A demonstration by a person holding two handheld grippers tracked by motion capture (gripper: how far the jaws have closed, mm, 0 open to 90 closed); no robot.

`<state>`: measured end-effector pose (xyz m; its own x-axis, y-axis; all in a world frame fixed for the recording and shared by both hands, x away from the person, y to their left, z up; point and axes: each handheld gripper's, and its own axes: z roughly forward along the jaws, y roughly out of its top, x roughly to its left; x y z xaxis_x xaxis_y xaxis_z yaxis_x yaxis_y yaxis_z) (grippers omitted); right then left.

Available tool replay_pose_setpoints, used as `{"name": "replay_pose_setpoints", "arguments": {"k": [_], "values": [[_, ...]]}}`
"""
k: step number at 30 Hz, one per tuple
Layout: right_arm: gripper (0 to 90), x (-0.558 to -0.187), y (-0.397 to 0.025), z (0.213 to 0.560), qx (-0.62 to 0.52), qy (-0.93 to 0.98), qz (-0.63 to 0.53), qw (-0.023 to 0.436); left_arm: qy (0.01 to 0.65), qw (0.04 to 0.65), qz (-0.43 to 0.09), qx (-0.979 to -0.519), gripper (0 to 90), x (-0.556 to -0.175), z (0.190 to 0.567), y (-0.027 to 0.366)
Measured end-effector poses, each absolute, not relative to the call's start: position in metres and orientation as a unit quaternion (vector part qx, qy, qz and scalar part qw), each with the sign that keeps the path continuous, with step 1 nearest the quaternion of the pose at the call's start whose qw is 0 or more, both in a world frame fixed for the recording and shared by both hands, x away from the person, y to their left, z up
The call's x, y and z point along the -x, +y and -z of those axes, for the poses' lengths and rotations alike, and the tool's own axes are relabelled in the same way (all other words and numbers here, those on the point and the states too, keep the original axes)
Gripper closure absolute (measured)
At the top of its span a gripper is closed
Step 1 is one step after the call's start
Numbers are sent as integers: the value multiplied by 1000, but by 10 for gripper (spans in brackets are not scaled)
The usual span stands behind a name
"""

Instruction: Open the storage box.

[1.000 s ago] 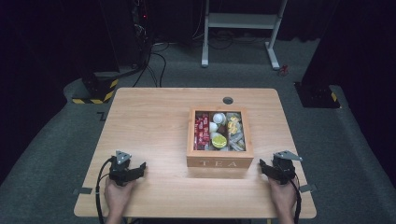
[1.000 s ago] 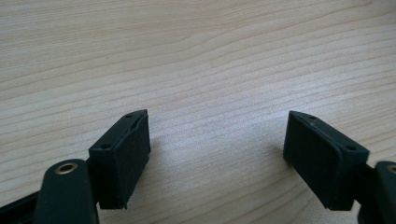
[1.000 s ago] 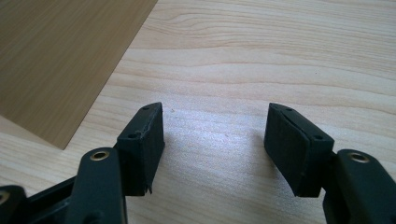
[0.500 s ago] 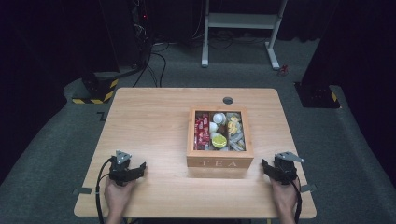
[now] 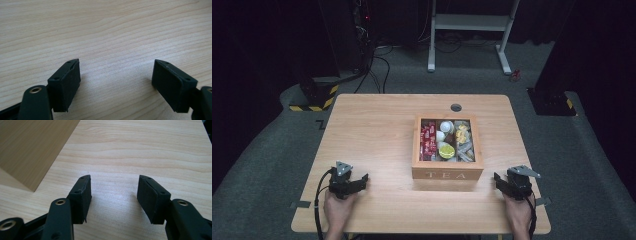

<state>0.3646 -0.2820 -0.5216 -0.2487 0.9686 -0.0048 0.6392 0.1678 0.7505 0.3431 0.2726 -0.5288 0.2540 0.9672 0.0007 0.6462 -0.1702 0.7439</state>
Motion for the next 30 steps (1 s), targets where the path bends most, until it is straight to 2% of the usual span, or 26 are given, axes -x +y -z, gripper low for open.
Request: {"name": "replay_pose_setpoints", "arguments": {"k": [5, 30], "values": [[498, -362, -280, 521, -557, 726, -326, 237, 558, 323, -249, -723, 231, -343, 529, 273], [655, -340, -251, 520, -505, 755, -356, 220, 558, 323, -249, -723, 230, -343, 529, 273]]}}
